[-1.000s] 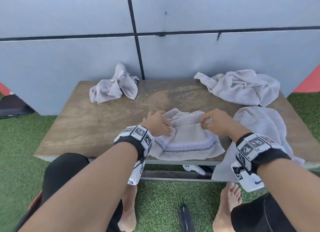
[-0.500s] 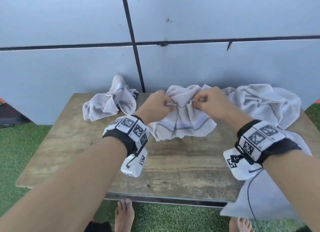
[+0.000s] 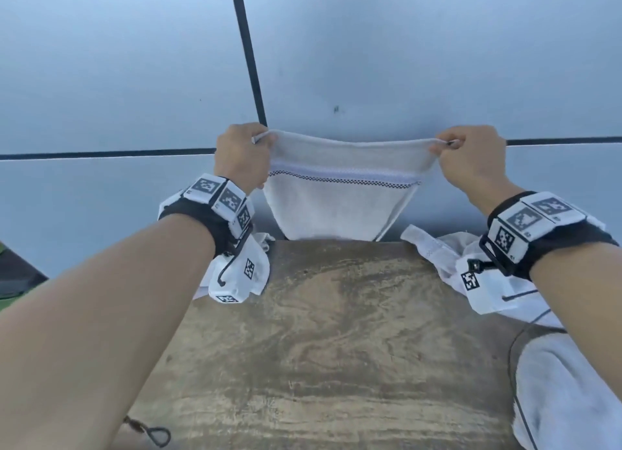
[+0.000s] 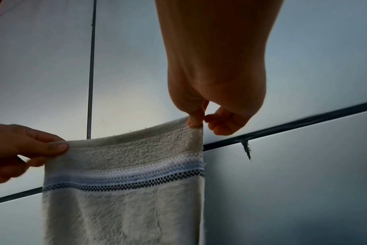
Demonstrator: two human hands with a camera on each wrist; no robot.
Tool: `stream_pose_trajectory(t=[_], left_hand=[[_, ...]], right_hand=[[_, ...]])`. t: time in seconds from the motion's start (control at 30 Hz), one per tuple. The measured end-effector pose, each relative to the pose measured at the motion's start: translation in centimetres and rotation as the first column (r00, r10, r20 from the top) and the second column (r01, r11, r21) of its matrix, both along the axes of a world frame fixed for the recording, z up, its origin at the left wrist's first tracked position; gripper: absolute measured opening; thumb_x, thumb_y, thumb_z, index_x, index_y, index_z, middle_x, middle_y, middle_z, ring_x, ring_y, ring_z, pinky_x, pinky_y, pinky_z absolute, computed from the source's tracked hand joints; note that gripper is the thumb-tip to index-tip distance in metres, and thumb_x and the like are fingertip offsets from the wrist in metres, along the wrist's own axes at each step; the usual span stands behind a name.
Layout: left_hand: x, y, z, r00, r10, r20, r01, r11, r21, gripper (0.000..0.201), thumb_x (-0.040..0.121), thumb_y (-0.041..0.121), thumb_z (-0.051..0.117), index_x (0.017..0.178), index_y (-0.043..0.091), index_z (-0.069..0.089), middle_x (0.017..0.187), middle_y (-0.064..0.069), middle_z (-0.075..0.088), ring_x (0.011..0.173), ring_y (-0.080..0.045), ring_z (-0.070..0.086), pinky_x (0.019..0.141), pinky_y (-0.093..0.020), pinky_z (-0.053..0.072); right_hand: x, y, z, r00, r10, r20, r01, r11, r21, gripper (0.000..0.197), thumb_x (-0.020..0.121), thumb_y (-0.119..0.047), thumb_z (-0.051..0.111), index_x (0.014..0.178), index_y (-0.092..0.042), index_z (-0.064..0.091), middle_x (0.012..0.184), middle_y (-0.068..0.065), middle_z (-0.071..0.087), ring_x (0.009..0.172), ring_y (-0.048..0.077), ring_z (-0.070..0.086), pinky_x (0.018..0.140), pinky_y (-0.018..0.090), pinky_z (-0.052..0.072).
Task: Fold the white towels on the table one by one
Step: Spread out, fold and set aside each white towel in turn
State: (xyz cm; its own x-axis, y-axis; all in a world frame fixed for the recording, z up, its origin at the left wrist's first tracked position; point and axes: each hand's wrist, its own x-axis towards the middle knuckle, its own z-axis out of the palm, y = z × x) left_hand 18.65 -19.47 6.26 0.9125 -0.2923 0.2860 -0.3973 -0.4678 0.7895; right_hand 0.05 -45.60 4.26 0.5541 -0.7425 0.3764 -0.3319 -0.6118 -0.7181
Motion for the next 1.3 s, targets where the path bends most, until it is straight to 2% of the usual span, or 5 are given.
stream_pose_trajectory(t=[0.17,0.4,0.87,1.03,1.3], left_hand=[[-0.2,-0.3,-0.4,0.982,-0.084,-0.167,0.046,0.974,-0.224,0.018,0.093,0.011,0.058,0.081,0.014,0.07,0.08,-0.013,0.067,0.065,-0.031,0.063,0.065,-0.044,0.062],[-0.7,1.4,-1.1,0.998,-0.045,-0.035,0.04,0.989,-0.144,0.017,0.097,0.023,0.059,0.094,0.011,0.072,0.086,-0.01,0.074,0.084,-0.029,0.072,0.082,-0.046,0.06],[-8.4,11.6,-5.2,0.991,-0.133,-0.022,0.134,0.946,0.294,0.02,0.095,0.003,0.053,0.086,0.001,0.07,0.078,-0.016,0.064,0.071,-0.026,0.052,0.053,-0.024,0.036],[-12.4,15.1,-6.3,0.968,-0.217,-0.126,0.245,0.927,0.284,0.014,0.101,0.017,0.053,0.095,0.024,0.064,0.069,0.001,0.056,0.06,-0.019,0.048,0.054,-0.027,0.035],[-16.4,19.4,-6.7,0.962,-0.261,-0.081,0.273,0.918,0.289,0.019,0.101,0.023,0.054,0.089,0.007,0.056,0.086,-0.002,0.053,0.066,-0.019,0.048,0.062,-0.03,0.038]], right_hand=[[0.0,0.3,0.1,0.996,0.017,0.092,-0.033,0.985,0.167,0.013,0.078,-0.03,0.066,0.066,-0.032,0.071,0.076,0.004,0.075,0.08,0.029,0.073,0.083,0.05,0.059],[-1.7,1.1,1.4,0.988,0.095,0.125,-0.115,0.979,0.166,0.023,0.093,-0.016,0.068,0.074,-0.029,0.063,0.081,0.004,0.074,0.073,0.022,0.073,0.079,0.044,0.059],[-11.8,9.2,-3.2,0.952,0.201,-0.229,-0.205,0.979,0.006,0.013,0.098,-0.018,0.061,0.086,-0.012,0.063,0.073,-0.004,0.06,0.067,0.009,0.053,0.057,0.008,0.034],[-16.0,11.7,-5.4,0.939,0.221,-0.264,-0.229,0.974,0.004,0.014,0.101,-0.016,0.053,0.093,-0.007,0.061,0.068,-0.006,0.049,0.064,0.009,0.043,0.056,0.019,0.028],[-21.1,15.3,-5.7,0.944,0.271,-0.187,-0.278,0.96,-0.012,0.01,0.102,-0.015,0.051,0.092,-0.012,0.053,0.071,-0.001,0.051,0.07,0.021,0.047,0.063,0.023,0.033]])
